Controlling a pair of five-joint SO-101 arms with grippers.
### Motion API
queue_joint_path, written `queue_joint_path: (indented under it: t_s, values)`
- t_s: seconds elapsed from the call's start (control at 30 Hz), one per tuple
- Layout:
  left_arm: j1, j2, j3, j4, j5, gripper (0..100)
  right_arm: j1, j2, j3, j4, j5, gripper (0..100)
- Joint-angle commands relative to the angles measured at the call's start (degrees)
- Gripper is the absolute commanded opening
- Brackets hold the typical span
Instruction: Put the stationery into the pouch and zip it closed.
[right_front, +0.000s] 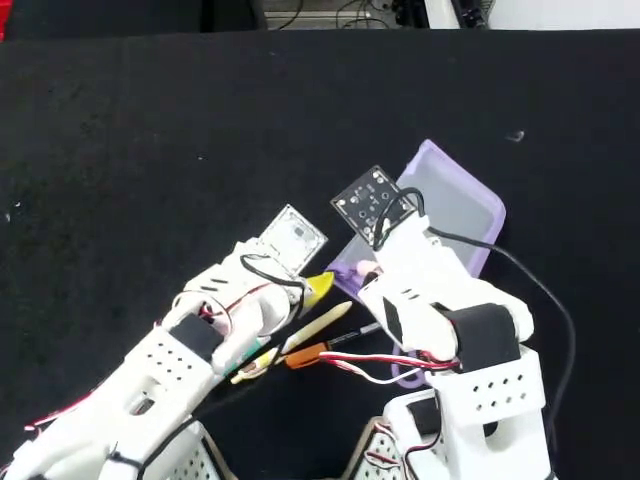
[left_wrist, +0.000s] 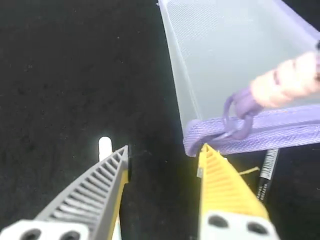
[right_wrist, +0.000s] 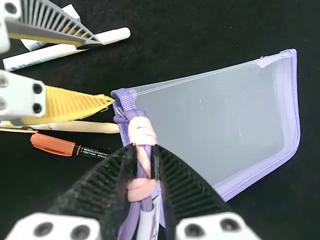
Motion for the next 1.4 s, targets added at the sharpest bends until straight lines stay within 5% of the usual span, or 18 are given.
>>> queue_joint_path:
  t_s: [0.0,0.3,0.73,1.37]
  values:
    - [0.8,4.0,-1.6,-3.3,0.3,23,1.0,0.3,-2.9,-0.3,0.2,1.1]
    - [1.0,14.2,-4.4,-13.3,0.7,22,1.0,0.3,-2.9,-0.3,0.2,1.1]
    - [2.3,1.1,2.1,-12.9,3.2,22,1.0,0.3,-2.8,-0.2,0.3,1.1]
    - [2.7,8.4,-2.1,-13.4,2.9,22,1.0,0.3,-2.8,0.0,0.2,1.1]
